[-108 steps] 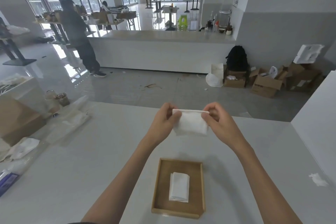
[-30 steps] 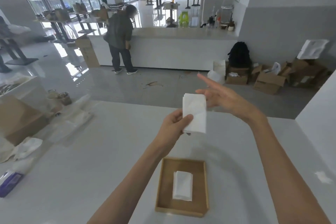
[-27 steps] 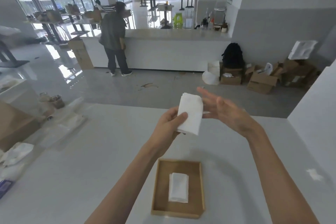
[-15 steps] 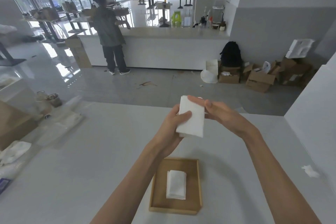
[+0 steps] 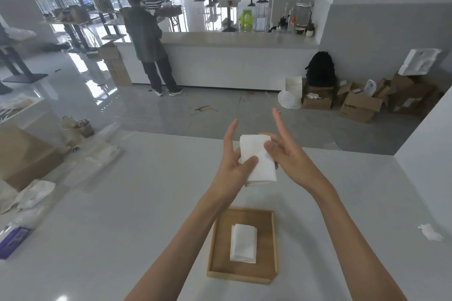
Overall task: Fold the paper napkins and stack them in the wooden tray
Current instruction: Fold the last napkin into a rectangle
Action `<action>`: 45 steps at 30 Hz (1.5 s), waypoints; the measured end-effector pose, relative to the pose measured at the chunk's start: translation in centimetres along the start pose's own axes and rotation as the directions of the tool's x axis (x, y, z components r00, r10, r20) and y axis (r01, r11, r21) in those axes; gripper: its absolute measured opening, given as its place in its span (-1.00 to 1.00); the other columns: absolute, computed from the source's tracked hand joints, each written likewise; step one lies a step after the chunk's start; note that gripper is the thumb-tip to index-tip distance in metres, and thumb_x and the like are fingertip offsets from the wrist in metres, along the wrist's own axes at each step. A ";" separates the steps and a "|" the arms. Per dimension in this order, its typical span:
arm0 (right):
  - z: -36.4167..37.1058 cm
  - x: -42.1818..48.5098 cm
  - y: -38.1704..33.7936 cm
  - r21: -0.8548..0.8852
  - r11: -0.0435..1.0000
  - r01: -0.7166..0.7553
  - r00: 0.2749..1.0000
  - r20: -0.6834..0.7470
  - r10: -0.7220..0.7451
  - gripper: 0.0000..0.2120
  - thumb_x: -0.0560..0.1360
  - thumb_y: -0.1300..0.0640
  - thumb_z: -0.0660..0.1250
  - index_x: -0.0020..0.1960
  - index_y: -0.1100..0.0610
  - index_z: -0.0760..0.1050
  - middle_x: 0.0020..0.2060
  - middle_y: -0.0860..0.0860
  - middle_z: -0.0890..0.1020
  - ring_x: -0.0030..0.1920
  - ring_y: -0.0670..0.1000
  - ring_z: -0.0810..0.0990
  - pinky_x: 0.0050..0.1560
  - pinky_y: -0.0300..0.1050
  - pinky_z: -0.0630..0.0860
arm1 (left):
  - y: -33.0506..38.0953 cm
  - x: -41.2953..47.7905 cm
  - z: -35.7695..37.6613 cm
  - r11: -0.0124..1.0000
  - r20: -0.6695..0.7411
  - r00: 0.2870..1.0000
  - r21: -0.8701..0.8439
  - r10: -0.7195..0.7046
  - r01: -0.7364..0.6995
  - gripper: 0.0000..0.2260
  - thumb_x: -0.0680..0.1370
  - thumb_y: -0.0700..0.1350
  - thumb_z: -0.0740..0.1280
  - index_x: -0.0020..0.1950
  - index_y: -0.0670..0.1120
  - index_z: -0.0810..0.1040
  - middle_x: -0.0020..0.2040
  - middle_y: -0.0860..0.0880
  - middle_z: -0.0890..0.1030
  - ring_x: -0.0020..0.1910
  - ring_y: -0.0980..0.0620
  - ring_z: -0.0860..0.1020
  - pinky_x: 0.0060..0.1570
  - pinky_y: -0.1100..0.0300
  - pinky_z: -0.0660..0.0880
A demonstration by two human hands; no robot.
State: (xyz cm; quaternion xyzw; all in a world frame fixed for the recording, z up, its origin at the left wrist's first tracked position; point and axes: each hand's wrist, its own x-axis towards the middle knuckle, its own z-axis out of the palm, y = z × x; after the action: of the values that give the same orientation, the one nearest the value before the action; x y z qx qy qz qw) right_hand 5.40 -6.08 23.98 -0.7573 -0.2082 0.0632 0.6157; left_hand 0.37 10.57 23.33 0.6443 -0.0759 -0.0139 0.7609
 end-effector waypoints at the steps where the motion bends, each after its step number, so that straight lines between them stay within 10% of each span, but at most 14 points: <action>1: 0.2 -0.3 0.5 -0.002 1.000 -0.016 0.999 0.048 0.016 -0.40 0.55 -0.15 0.29 0.47 -0.48 0.10 0.34 -0.09 0.53 0.16 -0.03 0.62 0.05 -0.15 0.60 | -0.1 0.0 -0.3 0.999 -0.017 1.000 0.046 0.013 -0.012 -0.32 0.65 -0.28 0.24 0.51 0.37 0.07 0.22 -0.14 0.61 0.05 -0.11 0.67 -0.05 -0.01 0.64; 7: 1.4 -1.4 3.0 -0.030 0.996 -0.087 0.995 -0.058 0.085 -0.59 0.53 0.13 0.45 0.33 -0.14 0.54 0.19 -0.10 0.61 0.04 -0.05 0.62 0.02 -0.22 0.58 | -1.0 0.3 -1.5 0.975 0.044 0.999 0.220 -0.025 0.015 -0.50 0.65 -0.29 0.23 0.51 0.14 0.29 0.37 -0.02 0.45 0.24 -0.15 0.57 0.15 -0.06 0.61; 24: 1.2 0.0 5.1 -0.016 0.993 -0.118 0.993 -0.002 0.118 -0.41 0.66 0.25 0.21 0.57 -0.16 0.15 0.44 -0.09 0.26 0.23 0.04 0.46 0.10 -0.11 0.59 | -3.1 2.4 -3.2 0.965 0.008 0.997 0.253 -0.080 0.075 -0.60 0.71 -0.25 0.10 0.55 -0.02 0.30 0.43 -0.03 0.36 0.05 0.19 0.62 -0.12 0.05 0.68; 36: 1.3 -0.5 6.6 0.048 0.985 -0.165 0.978 -0.120 0.170 -0.47 0.62 0.28 0.26 0.49 -0.15 0.37 0.36 -0.10 0.45 0.12 0.00 0.54 -0.04 -0.16 0.63 | -6.3 3.2 -3.8 0.948 0.029 0.995 0.310 -0.091 0.077 -0.52 0.63 -0.32 0.27 0.51 0.00 0.37 0.35 -0.11 0.44 0.05 -0.23 0.59 0.01 -0.10 0.65; 45: 6.9 -6.6 18.0 0.030 0.925 -0.379 0.925 -0.030 0.380 -0.35 0.51 0.38 0.40 0.50 -0.01 0.32 0.38 -0.05 0.38 0.18 -0.03 0.58 0.00 -0.23 0.60 | -16.0 -1.0 -7.3 0.816 0.177 0.874 0.477 -0.453 0.326 -0.29 0.59 -0.36 0.28 0.62 0.06 0.07 0.47 0.07 0.23 0.26 -0.17 0.43 0.14 0.22 0.58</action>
State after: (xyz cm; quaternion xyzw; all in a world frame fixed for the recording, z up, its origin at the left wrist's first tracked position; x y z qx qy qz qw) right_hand 1.24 -5.22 4.08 -0.7768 -0.0463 0.1703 0.6045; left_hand 1.54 15.13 6.40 0.7896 -0.0499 -0.2457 0.5601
